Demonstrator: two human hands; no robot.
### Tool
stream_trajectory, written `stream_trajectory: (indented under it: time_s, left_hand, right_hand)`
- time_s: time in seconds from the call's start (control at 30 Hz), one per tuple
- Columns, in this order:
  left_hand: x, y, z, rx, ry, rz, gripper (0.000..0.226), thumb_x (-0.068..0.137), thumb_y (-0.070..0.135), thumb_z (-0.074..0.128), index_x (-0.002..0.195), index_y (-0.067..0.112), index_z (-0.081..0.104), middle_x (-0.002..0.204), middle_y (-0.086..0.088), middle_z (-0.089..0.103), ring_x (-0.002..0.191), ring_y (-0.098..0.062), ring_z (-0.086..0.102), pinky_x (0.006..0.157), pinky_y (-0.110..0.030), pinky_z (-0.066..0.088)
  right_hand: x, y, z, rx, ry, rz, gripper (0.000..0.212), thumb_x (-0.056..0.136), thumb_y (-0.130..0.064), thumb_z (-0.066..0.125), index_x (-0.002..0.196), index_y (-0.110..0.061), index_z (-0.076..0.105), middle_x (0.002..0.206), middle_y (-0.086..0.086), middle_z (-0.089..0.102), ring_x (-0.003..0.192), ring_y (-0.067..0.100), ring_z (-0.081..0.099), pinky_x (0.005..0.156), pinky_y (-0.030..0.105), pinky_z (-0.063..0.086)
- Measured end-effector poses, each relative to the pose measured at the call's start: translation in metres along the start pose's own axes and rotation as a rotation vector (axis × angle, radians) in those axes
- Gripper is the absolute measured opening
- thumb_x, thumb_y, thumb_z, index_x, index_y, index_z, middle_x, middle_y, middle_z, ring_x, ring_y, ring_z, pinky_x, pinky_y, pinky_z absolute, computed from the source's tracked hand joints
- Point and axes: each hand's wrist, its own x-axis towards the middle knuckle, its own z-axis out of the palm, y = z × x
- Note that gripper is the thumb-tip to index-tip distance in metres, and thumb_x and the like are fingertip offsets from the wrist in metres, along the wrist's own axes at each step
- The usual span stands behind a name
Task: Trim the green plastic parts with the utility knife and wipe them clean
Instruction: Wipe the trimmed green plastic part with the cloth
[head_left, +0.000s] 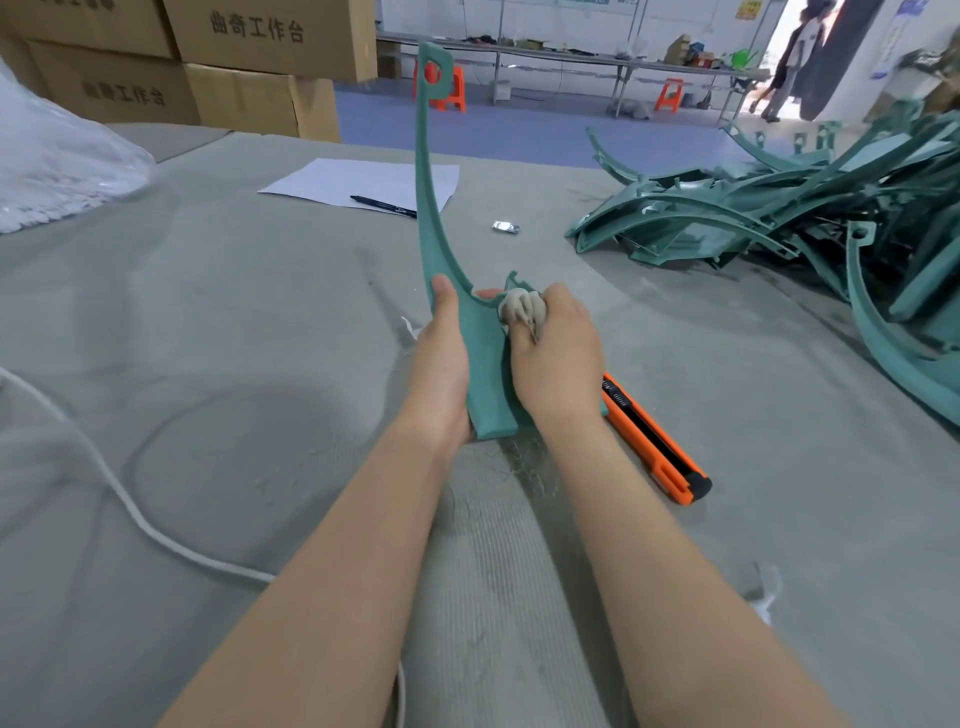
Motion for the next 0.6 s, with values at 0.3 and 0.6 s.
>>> stream_trajectory:
  time_s: [0.3,0.6]
  left_hand:
    - [-0.006,0.001,0.0,0.004,0.003,0.01,0.057,0.095,0.062,0.033,0.098,0.019,0.069,0.095,-0.005,0.072,0.09,-0.021,0.069,0.074,-0.03,0.057]
    - [-0.002,0.005,-0.005,-0.029,0.013,0.058,0.057,0.095,0.064,0.033,0.083,0.02,0.069,0.079,-0.003,0.071,0.076,-0.017,0.07,0.061,-0.024,0.056]
  right_hand:
    - [-0.003,-0.014,-0.002,0.04,-0.022,-0.103,0.015,0.093,-0.011,0.051,0.086,-0.015,0.038,0.101,0.016,0.057,0.094,0.037,0.051,0.078,0.043,0.036]
    - [-0.017,-0.022,0.001,0.108,-0.065,-0.229,0.013,0.088,-0.005,0.054,0.099,-0.011,0.059,0.109,0.011,0.063,0.099,0.035,0.055,0.079,0.041,0.04]
